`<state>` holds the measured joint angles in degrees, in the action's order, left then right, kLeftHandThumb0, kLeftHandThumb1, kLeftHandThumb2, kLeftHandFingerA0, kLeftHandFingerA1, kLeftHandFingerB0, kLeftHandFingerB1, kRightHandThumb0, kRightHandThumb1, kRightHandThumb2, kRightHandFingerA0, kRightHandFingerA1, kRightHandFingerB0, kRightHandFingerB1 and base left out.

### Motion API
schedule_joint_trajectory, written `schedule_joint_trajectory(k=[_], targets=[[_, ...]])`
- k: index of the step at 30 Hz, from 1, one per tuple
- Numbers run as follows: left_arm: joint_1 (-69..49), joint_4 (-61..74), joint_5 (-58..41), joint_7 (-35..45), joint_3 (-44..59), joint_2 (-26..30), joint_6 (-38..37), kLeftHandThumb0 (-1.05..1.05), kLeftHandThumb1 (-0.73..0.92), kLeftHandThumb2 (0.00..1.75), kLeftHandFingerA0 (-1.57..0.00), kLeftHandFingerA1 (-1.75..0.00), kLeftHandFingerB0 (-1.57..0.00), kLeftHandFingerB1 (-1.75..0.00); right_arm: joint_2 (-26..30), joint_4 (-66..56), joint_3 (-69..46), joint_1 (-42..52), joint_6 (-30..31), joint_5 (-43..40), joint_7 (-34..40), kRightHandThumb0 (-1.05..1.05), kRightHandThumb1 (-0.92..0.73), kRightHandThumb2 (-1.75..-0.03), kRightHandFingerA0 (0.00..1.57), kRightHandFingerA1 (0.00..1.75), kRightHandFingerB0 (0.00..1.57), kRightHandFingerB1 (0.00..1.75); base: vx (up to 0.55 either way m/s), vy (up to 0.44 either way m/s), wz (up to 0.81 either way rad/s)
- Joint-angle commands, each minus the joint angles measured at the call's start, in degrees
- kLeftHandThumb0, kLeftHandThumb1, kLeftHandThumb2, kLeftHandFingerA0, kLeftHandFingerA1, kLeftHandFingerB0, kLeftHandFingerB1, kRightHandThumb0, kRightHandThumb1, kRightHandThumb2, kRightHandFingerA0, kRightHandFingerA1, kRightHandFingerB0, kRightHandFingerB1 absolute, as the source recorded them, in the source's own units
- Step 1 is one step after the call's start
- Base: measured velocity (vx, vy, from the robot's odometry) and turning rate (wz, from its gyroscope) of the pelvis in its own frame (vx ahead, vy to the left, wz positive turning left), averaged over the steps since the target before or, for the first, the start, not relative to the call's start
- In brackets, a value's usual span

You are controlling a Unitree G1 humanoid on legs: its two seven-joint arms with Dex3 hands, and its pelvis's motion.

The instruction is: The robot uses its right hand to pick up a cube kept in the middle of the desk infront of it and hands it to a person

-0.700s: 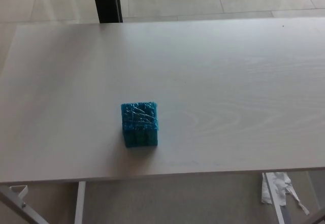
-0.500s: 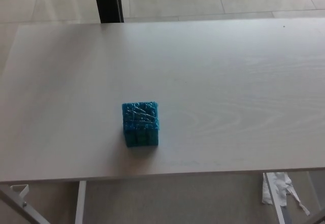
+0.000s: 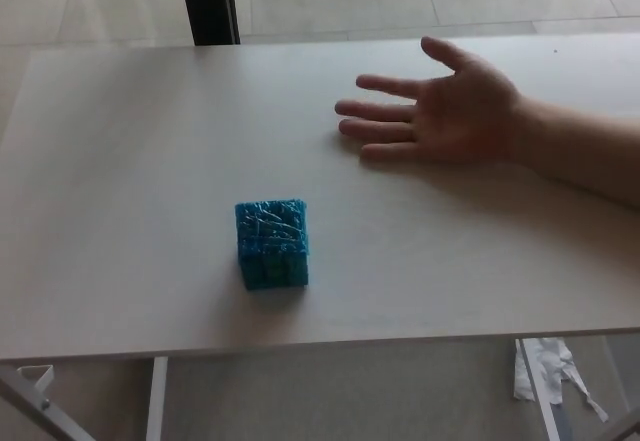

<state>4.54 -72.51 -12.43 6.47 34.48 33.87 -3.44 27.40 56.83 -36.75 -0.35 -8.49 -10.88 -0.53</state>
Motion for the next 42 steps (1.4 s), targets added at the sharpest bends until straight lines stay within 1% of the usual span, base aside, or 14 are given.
schedule_joint_trajectory(k=[1,2,4,6,7,8,9,10,11,12,13,14,16,42], targets=[[-0.32,-0.07,-0.79,0.8,-0.61,0.66,-1.03,-0.57,0.47,0.55,-0.79,-0.59,-0.65,-0.42,0.59,-6.7,-0.99,-4.47,-1.47,-4.66,-2.1,-0.57,-0.41,-0.77,1.22,1.06,0.37,0.46,0.0,0.0,0.0],[-0.44,-0.01,-0.97,0.85,-0.55,0.5,-1.28,-0.58,0.47,0.55,-0.78,-0.59,-0.65,-0.42,0.08,-10.64,-0.31,-5.17,-0.75,-5.03,-2.83,-0.51,-0.51,-0.57,1.1,0.61,0.41,0.34,0.0,0.0,0.0],[-0.63,-0.02,-1.04,1.15,-0.6,0.47,-1.63,-0.61,0.37,0.8,-0.68,-0.65,-0.58,-0.55,-1.61,-19.34,0.98,-6.03,3.23,-5.33,-0.9,-0.54,-0.43,-0.77,1.13,1.02,0.35,0.45,0.0,0.0,0.0],[-0.5,-0.12,-1.09,0.83,-0.53,0.48,-1.34,-0.59,0.46,0.55,-0.76,-0.55,-0.65,-0.42,-2.8,-25.66,2.55,-6.93,5.32,-5.24,-0.13,-0.57,-0.42,-0.78,1.13,0.96,0.39,0.47,0.0,0.0,0.0],[-0.33,-0.31,-1.07,0.38,-0.5,0.49,-1.08,-0.58,0.47,0.55,-0.76,-0.55,-0.64,-0.42,-3.56,-30.89,4.63,-8.42,6.43,-4.8,-0.05,-0.55,-0.52,-0.57,1.13,1.14,0.46,0.36,0.0,0.0,0.0],[-0.37,-0.38,-0.95,0.68,-0.6,0.68,-1.07,-0.58,0.48,0.55,-0.76,-0.56,-0.63,-0.41,-4.0,-34.93,6.45,-9.14,8.0,-3.93,0.48,-0.54,-0.52,-0.56,0.94,0.88,0.44,0.35,0.0,0.0,0.0],[-0.35,-0.44,-0.88,0.8,-0.66,0.88,-0.98,-0.58,0.48,0.55,-0.76,-0.56,-0.63,-0.41,-4.46,-37.24,7.52,-9.87,8.87,-3.62,0.84,-0.54,-0.52,-0.56,0.94,0.88,0.44,0.35,0.0,0.0,0.0],[-0.51,-0.29,-1.26,1.28,-0.33,0.81,-1.26,-0.57,0.47,0.55,-0.76,-0.57,-0.63,-0.42,-5.26,-40.96,8.48,-11.08,11.26,-5.53,0.32,-0.65,-0.44,-0.75,0.72,0.56,0.38,0.44,0.0,0.0,0.0],[-0.55,-0.27,-1.3,1.34,-0.3,0.79,-1.3,-0.57,0.47,0.55,-0.76,-0.57,-0.63,-0.42,-5.43,-41.84,8.54,-11.06,11.91,-5.74,0.35,-0.65,-0.44,-0.75,0.72,0.56,0.38,0.44,0.0,0.0,0.0],[-0.71,0.07,-0.96,1.09,-0.62,0.67,-1.79,-0.58,0.47,0.55,-0.74,-0.56,-0.64,-0.42,-6.3,-46.8,11.31,-13.55,13.53,-6.68,-0.63,-0.6,-0.41,-0.74,0.42,0.49,0.33,0.43,0.0,0.0,0.0],[-0.74,0.2,-0.53,0.77,-1.03,0.65,-1.92,-0.62,0.37,0.8,-0.68,-0.64,-0.58,-0.55,-7.28,-50.64,13.44,-15.33,15.32,-6.55,0.19,-0.56,-0.38,-0.77,0.39,0.52,0.28,0.43,0.0,0.0,0.0],[-0.66,0.11,-1.04,0.66,-0.52,0.54,-1.77,-0.58,0.47,0.55,-0.75,-0.54,-0.67,-0.42,-7.58,-51.32,17.23,-18.45,13.2,-5.52,-3.27,-0.46,-0.53,-0.56,0.3,0.44,0.29,0.31,0.0,0.0,0.0],[-0.51,-0.14,-1.05,0.66,-0.49,0.71,-1.4,-0.57,0.47,0.55,-0.78,-0.56,-0.63,-0.41,-7.42,-52.35,19.3,-19.82,14.32,-4.31,-4.0,-0.52,-0.54,-0.57,0.26,0.45,0.3,0.3,0.0,0.0,0.0],[-0.13,0.15,-1.27,0.96,-0.33,0.55,-2.16,-0.57,0.47,0.56,-0.77,-0.56,-0.66,-0.43,-13.05,-44.71,66.07,-39.95,13.01,29.93,-6.19,-0.76,-0.58,-0.59,0.3,0.5,0.3,0.35,0.0,0.0,0.0]])
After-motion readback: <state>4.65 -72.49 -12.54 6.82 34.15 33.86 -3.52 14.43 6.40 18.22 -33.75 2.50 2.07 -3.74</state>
